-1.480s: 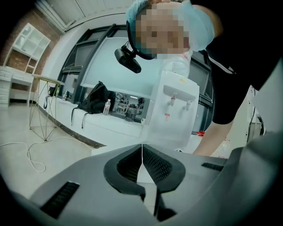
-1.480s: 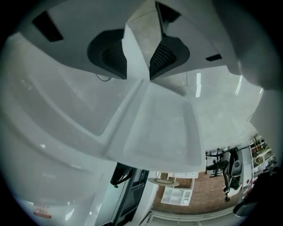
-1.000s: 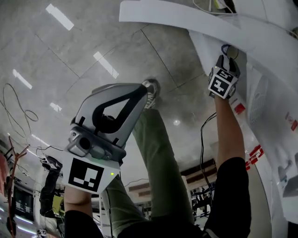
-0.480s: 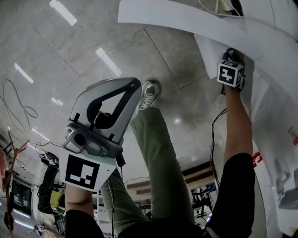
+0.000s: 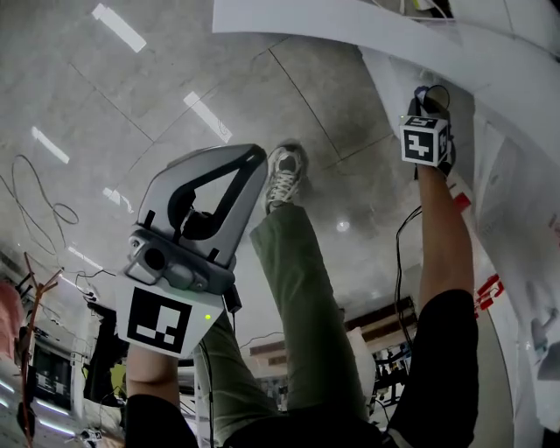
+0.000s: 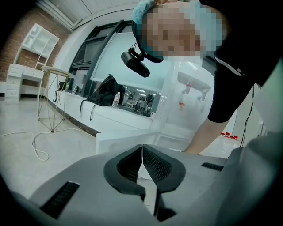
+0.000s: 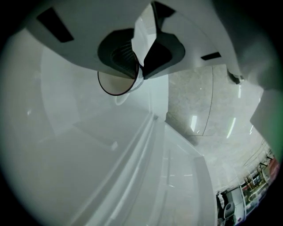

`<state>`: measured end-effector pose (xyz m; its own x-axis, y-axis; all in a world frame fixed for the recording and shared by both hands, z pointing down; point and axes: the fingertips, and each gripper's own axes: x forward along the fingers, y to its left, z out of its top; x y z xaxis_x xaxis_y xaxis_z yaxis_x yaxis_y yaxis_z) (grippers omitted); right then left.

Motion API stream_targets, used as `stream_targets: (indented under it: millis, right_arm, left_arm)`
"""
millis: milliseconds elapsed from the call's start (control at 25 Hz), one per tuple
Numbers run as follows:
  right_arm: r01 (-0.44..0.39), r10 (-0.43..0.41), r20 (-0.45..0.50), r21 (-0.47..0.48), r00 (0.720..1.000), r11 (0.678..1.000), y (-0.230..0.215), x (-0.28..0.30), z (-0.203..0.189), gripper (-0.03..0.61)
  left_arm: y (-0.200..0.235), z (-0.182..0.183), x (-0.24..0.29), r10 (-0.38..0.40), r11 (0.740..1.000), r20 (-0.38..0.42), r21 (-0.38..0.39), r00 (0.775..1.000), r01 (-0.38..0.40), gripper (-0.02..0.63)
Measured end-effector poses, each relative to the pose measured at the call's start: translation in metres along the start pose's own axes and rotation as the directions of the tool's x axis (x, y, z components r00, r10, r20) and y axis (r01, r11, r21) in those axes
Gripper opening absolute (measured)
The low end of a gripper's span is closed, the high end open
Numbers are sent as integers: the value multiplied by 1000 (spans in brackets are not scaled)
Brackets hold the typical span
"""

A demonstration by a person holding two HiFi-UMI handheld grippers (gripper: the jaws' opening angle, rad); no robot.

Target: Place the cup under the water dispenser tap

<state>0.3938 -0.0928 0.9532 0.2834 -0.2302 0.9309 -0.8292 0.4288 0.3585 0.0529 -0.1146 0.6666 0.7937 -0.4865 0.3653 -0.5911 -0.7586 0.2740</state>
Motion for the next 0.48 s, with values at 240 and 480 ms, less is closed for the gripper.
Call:
stream_targets:
  millis: [240,480]
  right_arm:
    - [-49,47,30,62,998,997,33,-51,-11,71]
    - [-114,101,106,125,989,985,67,-130,-5,69]
  left_arm:
    - [-16,26,-21,-49,998,4,34,999,49,20]
    - [-37,68,-60,-106,991,6,77,994,106,20]
